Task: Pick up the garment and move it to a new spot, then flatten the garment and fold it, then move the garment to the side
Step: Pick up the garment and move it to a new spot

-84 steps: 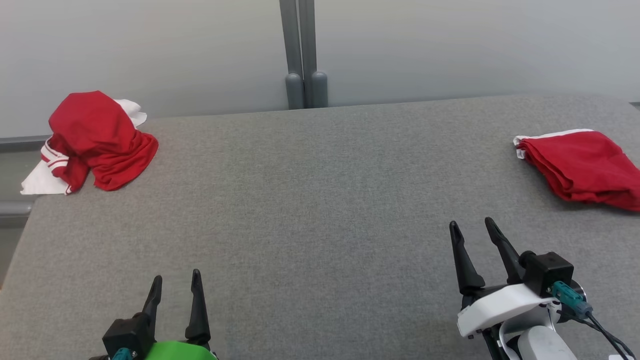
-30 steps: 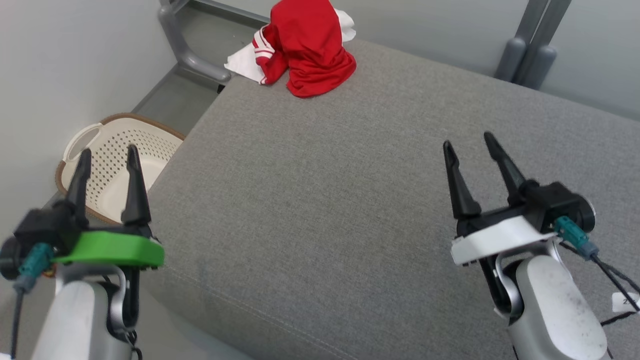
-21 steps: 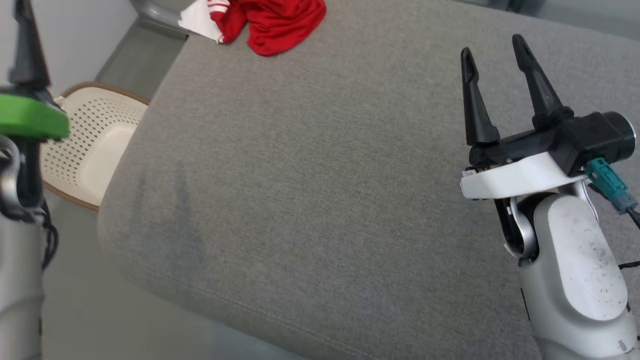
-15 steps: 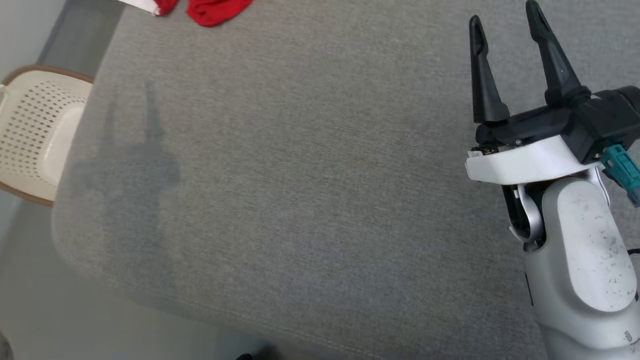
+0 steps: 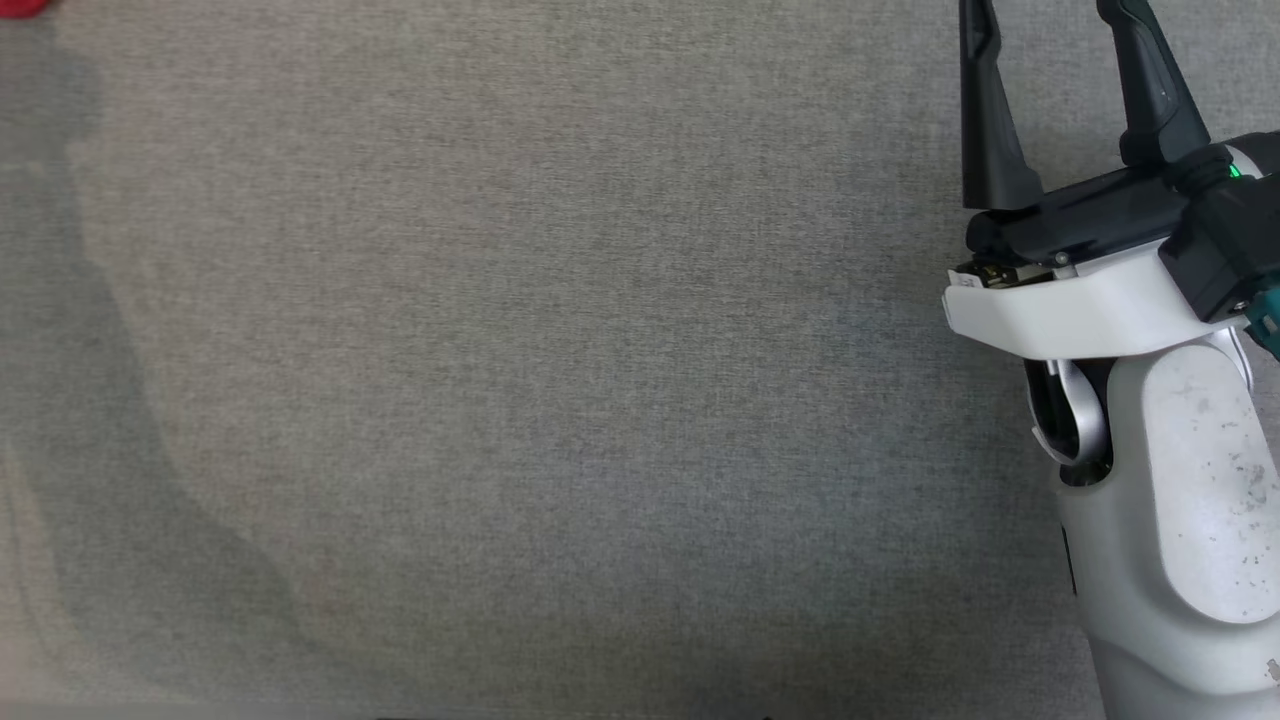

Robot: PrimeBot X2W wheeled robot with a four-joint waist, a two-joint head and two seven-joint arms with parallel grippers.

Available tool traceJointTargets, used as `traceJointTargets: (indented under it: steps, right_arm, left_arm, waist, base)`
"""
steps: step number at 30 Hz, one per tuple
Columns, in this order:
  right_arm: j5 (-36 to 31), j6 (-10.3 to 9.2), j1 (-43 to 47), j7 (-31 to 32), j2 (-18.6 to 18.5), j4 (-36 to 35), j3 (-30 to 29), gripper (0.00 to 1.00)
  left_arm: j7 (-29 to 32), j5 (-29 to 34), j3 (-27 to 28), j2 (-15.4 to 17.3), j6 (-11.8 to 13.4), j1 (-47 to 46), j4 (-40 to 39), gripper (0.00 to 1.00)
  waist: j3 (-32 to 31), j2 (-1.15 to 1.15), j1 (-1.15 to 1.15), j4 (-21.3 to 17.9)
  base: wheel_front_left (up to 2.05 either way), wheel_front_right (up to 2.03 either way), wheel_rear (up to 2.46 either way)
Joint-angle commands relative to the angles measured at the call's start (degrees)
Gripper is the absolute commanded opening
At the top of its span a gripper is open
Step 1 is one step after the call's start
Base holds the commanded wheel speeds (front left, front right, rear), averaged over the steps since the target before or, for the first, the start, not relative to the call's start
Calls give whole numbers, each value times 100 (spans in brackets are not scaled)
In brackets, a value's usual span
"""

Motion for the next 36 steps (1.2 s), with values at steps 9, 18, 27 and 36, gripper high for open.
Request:
traceJointTargets:
  steps: [9,18,27,36]
  right_arm:
    - [-23,1,-71,-34,-1,-82,-45,100]
    - [-4,0,-41,-159,-4,101,-68,100]
    - [129,1,156,-327,-4,475,-139,100]
    - [261,1,593,-490,-3,1001,-316,100]
  left_arm:
    - [2,-137,-182,68,-29,-162,566,100]
    - [-282,-218,-382,101,-39,-54,830,0]
    - [-546,-323,-742,319,-37,187,778,0]
    - [-516,-649,-1377,429,-38,315,13,0]
  waist:
    - [566,0,-1,-584]
    - [281,0,-1,-588]
    - [-434,0,-1,-613]
    - [-1660,0,-1,-689]
  base:
    - [0,0,0]
    - [0,0,0]
    - [0,0,0]
    - [0,0,0]
